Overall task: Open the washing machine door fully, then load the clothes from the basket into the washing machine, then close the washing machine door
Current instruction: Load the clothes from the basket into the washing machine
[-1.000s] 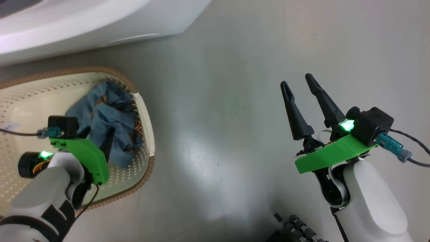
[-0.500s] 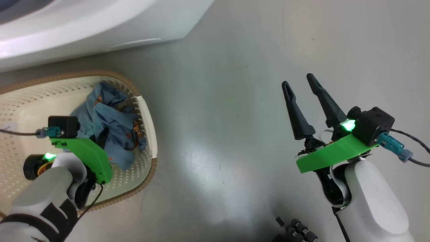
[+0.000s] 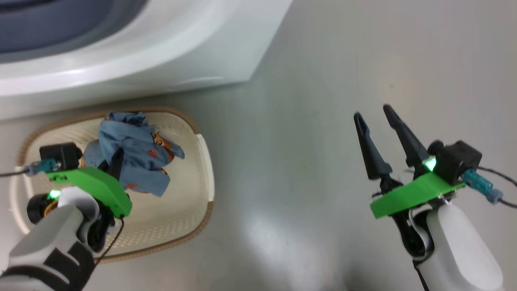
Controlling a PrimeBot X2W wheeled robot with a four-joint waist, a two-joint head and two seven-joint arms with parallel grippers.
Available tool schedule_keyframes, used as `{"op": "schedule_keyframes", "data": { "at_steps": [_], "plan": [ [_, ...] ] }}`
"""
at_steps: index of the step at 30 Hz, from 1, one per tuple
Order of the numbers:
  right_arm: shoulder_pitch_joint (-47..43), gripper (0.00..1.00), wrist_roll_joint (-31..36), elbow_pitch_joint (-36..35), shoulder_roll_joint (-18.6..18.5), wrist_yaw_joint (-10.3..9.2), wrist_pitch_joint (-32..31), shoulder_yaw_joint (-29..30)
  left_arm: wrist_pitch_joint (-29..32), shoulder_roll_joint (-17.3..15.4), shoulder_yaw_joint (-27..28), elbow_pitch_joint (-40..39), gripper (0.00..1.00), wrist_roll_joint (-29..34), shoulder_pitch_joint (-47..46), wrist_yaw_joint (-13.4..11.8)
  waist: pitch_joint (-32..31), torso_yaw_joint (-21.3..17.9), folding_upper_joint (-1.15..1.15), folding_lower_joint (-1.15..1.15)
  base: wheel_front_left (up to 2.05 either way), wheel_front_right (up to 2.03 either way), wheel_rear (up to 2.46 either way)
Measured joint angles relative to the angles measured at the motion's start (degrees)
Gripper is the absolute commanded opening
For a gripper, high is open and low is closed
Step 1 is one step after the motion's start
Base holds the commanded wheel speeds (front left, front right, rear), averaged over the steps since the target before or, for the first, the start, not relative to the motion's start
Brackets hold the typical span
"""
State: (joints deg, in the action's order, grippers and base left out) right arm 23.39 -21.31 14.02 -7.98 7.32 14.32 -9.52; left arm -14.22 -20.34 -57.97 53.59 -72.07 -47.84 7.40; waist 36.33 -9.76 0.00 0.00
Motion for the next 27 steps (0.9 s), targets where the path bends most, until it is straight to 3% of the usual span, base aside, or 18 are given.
{"op": "schedule_keyframes", "data": {
  "at_steps": [11, 21, 27],
  "plan": [
    [-4.52, 1.0, -0.47, 2.44, -2.14, 0.0, 0.0, 0.38, 0.01, 1.59, 14.44, -5.53, 0.0, 11.69, 9.36, 0.0, -8.25, 3.6, 0.0, 0.0, 0.0, 0.0, 0.0],
    [-10.4, 1.0, -1.12, 3.8, -3.83, 0.0, -0.01, 0.38, 0.01, 2.64, 29.67, -10.5, 0.0, 27.61, 18.72, 0.0, -17.35, 6.37, 0.0, 0.0, 0.0, 0.0, 0.0],
    [-14.42, 1.0, -2.54, 3.96, -4.59, 0.0, -0.01, 0.89, 0.01, 4.01, 36.39, -15.67, 0.0, 32.84, 24.73, 0.0, -22.54, 7.44, 0.0, 0.0, 0.0, 0.0, 0.0]
  ]
}}
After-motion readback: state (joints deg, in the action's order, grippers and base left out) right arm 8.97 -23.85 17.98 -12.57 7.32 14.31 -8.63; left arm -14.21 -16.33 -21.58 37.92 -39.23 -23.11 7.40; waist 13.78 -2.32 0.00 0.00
